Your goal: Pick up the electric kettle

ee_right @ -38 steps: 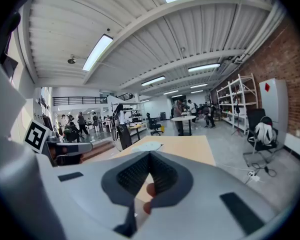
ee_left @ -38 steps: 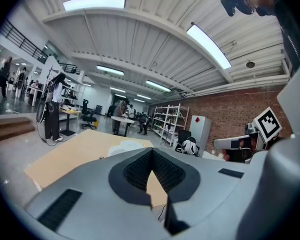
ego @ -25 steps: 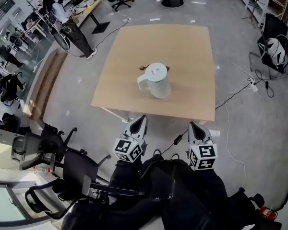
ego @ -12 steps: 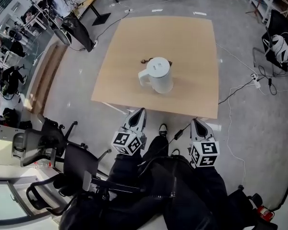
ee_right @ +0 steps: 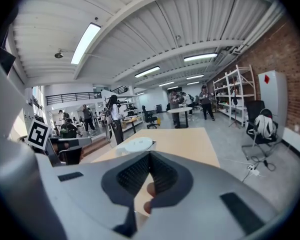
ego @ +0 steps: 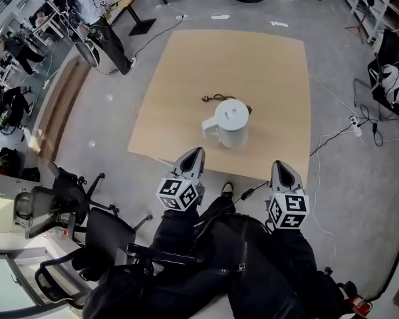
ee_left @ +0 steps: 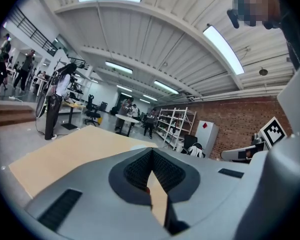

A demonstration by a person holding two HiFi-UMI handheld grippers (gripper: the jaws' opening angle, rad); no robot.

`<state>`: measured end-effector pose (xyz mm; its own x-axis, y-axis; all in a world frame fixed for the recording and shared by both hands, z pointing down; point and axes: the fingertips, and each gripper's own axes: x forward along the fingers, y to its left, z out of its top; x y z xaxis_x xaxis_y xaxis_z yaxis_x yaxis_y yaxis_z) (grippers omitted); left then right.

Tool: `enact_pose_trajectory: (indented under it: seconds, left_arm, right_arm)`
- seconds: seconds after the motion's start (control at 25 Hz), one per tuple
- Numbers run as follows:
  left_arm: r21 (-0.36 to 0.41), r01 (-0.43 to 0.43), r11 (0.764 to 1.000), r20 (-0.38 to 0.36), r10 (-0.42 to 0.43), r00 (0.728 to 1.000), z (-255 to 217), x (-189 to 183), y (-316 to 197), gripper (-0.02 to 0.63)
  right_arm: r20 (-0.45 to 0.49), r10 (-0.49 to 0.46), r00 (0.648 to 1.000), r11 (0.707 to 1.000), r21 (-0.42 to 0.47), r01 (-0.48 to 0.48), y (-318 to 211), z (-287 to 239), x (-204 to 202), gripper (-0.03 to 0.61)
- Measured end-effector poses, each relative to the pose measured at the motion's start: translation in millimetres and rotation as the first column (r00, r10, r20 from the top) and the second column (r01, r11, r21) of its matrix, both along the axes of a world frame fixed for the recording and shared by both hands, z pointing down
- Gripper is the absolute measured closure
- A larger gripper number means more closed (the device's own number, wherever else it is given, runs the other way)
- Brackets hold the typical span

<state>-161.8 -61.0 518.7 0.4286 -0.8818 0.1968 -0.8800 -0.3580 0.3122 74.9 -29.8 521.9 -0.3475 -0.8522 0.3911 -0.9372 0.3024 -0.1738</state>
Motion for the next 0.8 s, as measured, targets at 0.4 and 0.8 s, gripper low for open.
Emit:
enact_pose_trajectory:
  seconds: [0.4, 0.8]
  left_arm:
    - [-0.114, 0.001, 0.993, 0.035, 0.003, 0.999, 43, -43, -59, 0.612]
    - [-0.138, -0.019, 0.99, 0.073, 0.03, 0.997, 48, -51, -89, 0.612]
  right_arm:
    - [-0.02, 0.032, 0.999, 0.999, -0.014, -0.032, -81, 4, -28, 0.575]
    - [-0.028, 0.051, 0.998, 0.998, -0.035, -0.052, -108, 5, -25, 0.575]
